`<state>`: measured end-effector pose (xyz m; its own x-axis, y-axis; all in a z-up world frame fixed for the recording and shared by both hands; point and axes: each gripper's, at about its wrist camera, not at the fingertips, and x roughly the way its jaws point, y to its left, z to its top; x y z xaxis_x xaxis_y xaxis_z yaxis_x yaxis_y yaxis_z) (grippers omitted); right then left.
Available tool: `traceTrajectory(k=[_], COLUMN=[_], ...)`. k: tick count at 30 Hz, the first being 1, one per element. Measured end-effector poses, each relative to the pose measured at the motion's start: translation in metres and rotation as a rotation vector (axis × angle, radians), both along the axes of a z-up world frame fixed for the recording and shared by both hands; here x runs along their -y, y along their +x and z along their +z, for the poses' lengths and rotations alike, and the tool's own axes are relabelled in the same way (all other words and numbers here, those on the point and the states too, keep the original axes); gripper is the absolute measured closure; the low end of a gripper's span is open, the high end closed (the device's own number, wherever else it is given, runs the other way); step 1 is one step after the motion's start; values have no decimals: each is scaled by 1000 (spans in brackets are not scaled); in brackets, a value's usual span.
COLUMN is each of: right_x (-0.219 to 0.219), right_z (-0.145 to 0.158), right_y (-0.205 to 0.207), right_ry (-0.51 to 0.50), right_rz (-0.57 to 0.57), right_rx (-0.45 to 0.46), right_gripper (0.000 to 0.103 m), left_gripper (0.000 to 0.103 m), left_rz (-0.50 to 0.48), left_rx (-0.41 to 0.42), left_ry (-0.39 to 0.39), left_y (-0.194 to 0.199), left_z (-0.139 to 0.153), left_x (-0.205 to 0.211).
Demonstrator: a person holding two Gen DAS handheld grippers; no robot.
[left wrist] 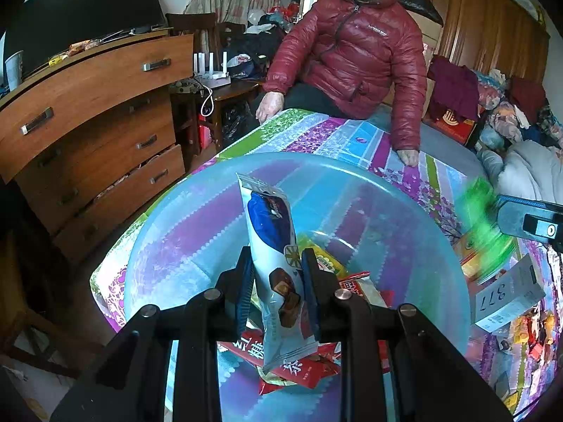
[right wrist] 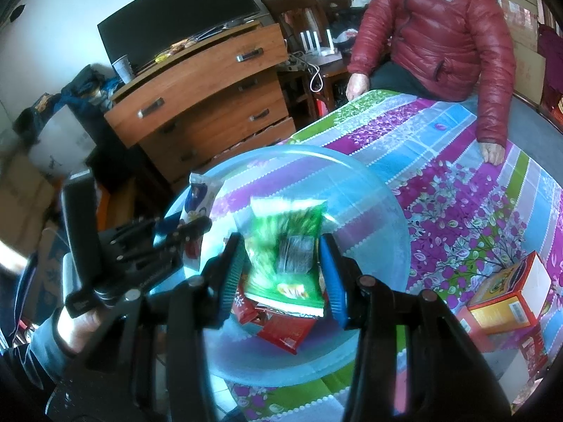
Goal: Organize snacks
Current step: 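Hold both packets over the basin, then open both tools to drop them, then move both open tools back to the snack pile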
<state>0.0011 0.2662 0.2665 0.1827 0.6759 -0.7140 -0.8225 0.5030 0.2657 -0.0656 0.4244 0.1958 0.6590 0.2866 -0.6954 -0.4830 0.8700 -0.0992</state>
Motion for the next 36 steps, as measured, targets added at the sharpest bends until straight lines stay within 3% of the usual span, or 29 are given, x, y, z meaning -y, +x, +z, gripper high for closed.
traceTrajectory(k=[3, 5, 10, 14, 18, 23, 26, 32, 36], right_x=[-2, 0, 20, 57, 113, 202, 260, 377, 428], right_z=[-1, 0, 13, 11, -11, -49, -79, -150, -165], right_y=[1, 2, -13, -46, -77, -107, -125, -151, -156], right_ry=[3, 10, 81, 104, 76, 23, -6, -75, -90], right_rz=[-2, -13, -24, -19, -63, -203, -320, -574, -675], right_rx=[-3, 1, 34, 107, 137, 103, 42, -161, -184], right_gripper=[57, 39, 39, 27, 22, 21, 21, 21, 21], left_gripper=[72, 47, 44, 43, 32, 24, 23, 23, 23], left_rz=[11, 24, 40, -16, -114, -265, -359, -531, -602], left_rx=[-14, -11, 8, 71, 126, 178, 159, 9, -81], left_ry=[10, 22, 25, 79, 145, 117, 87, -3, -14], left_y=[1, -1, -8, -27, -46, -57, -55, -37, -31], left_z=[-2, -1, 7, 28, 43, 47, 32, -26, -61], left_x=[-1, -1, 2, 24, 70, 132, 174, 255, 296])
